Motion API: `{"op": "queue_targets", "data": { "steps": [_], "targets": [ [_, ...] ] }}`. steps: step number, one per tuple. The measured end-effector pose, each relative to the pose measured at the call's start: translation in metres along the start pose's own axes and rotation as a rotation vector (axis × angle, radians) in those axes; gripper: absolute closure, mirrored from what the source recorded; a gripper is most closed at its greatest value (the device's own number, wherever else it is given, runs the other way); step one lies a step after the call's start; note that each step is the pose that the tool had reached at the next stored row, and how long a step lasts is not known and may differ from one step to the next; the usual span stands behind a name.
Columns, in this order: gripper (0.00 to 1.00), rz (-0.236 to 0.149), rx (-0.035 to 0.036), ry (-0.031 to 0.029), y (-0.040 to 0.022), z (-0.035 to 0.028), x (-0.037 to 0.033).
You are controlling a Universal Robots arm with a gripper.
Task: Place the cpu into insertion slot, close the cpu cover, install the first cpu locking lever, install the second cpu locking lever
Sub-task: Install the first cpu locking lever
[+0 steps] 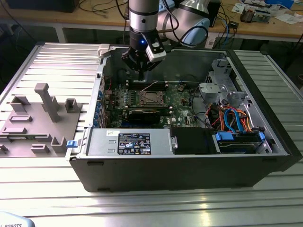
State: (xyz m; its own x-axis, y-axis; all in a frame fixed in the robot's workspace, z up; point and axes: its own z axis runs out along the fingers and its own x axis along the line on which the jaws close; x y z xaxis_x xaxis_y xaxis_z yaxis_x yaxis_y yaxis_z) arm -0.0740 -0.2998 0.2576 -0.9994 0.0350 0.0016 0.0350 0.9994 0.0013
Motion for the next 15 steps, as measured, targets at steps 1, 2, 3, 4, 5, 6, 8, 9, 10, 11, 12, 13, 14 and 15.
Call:
{"op": "queue_targets", "data": {
  "steps": [1, 2, 3, 4, 5, 6, 8, 9, 10, 11, 12, 13, 14, 15],
  "targets": [
    [0.89, -0.001, -0.0001, -0.0001, 0.0003, 0.0003, 0.0],
    [0.89, -0.003, 0.0, 0.0001, 0.001, 0.0008, -0.0003],
    [0.89, -0.004, -0.0004, 0.0001, 0.0015, 0.0013, -0.0007],
    [0.89, -0.004, -0.0006, 0.0001, 0.0018, 0.0016, -0.0009],
    [0.89, -0.003, -0.0009, 0.0002, 0.002, 0.0018, -0.0011],
    [0.89, -0.004, -0.0007, 0.0003, 0.0021, 0.0019, -0.0015],
    [0.89, -0.005, -0.0008, 0.0004, 0.0021, 0.0019, -0.0015],
    [0.89, -0.005, -0.0008, 0.0003, 0.0021, 0.002, -0.0015],
    [0.89, -0.006, -0.0008, 0.0003, 0.0022, 0.0021, -0.0015],
    [0.89, -0.006, -0.0008, 0.0003, 0.0022, 0.0022, -0.0015],
    [0.89, -0.006, -0.0009, 0.0003, 0.0022, 0.0023, -0.0016],
    [0.89, -0.006, -0.0009, 0.0002, 0.0023, 0.0025, -0.0016],
    [0.89, -0.006, -0.001, 0.0001, 0.0025, 0.0027, -0.0016],
    [0.89, -0.006, -0.001, 0.0002, 0.0028, 0.0029, -0.0015]
  ]
}}
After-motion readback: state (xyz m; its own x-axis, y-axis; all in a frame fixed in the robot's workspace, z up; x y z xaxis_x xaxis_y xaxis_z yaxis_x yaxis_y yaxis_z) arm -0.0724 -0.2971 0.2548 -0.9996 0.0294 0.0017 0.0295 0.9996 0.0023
